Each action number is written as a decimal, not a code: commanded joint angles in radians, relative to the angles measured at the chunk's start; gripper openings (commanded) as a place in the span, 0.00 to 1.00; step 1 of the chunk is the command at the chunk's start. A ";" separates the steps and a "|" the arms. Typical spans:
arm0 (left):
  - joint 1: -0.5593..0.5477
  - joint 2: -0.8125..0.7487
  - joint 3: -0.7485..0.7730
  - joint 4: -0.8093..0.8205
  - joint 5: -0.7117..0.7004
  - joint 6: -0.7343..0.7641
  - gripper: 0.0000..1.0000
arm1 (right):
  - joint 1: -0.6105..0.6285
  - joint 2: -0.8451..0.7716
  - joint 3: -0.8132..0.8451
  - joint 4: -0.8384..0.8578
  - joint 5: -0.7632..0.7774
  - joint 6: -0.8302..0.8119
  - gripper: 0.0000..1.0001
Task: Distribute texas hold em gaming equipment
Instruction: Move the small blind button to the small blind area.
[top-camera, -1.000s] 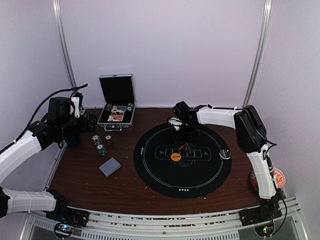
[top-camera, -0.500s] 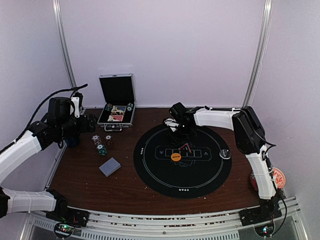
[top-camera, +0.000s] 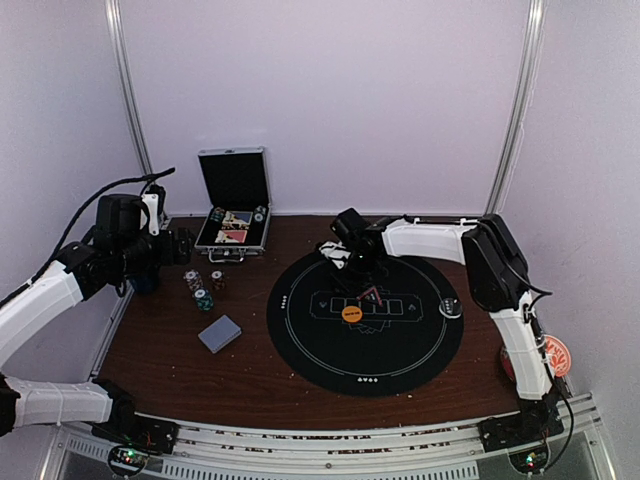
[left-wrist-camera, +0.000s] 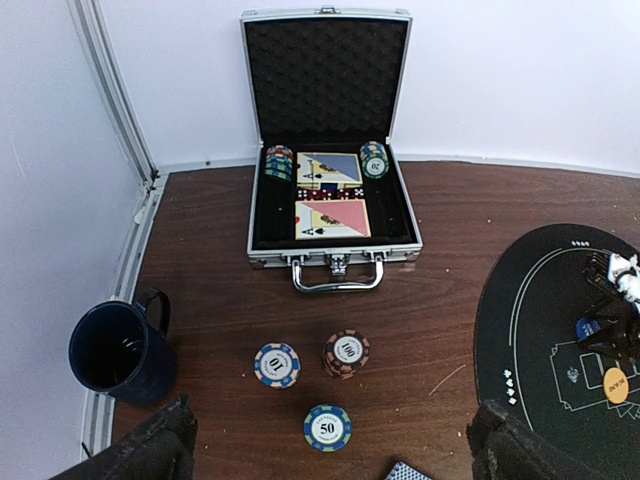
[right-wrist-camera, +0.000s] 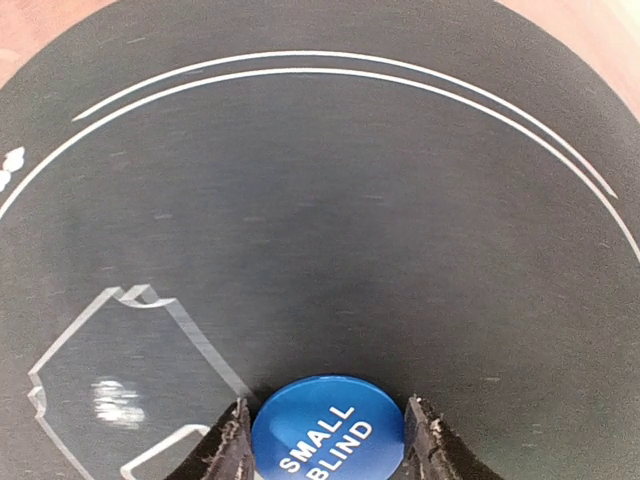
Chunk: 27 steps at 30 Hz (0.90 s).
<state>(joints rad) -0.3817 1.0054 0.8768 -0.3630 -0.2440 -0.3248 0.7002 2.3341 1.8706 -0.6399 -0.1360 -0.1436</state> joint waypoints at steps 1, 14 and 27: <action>0.006 -0.017 -0.004 0.044 -0.008 -0.003 0.98 | 0.062 -0.017 -0.052 -0.056 -0.070 -0.046 0.48; 0.007 -0.015 -0.004 0.045 -0.022 0.001 0.98 | 0.191 -0.148 -0.163 -0.059 -0.108 -0.170 0.49; 0.007 -0.018 -0.004 0.045 -0.029 0.004 0.98 | 0.267 -0.392 -0.503 -0.060 -0.104 -0.283 0.50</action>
<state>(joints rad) -0.3805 1.0039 0.8768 -0.3630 -0.2584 -0.3241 0.9501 2.0422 1.4551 -0.6926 -0.2359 -0.3824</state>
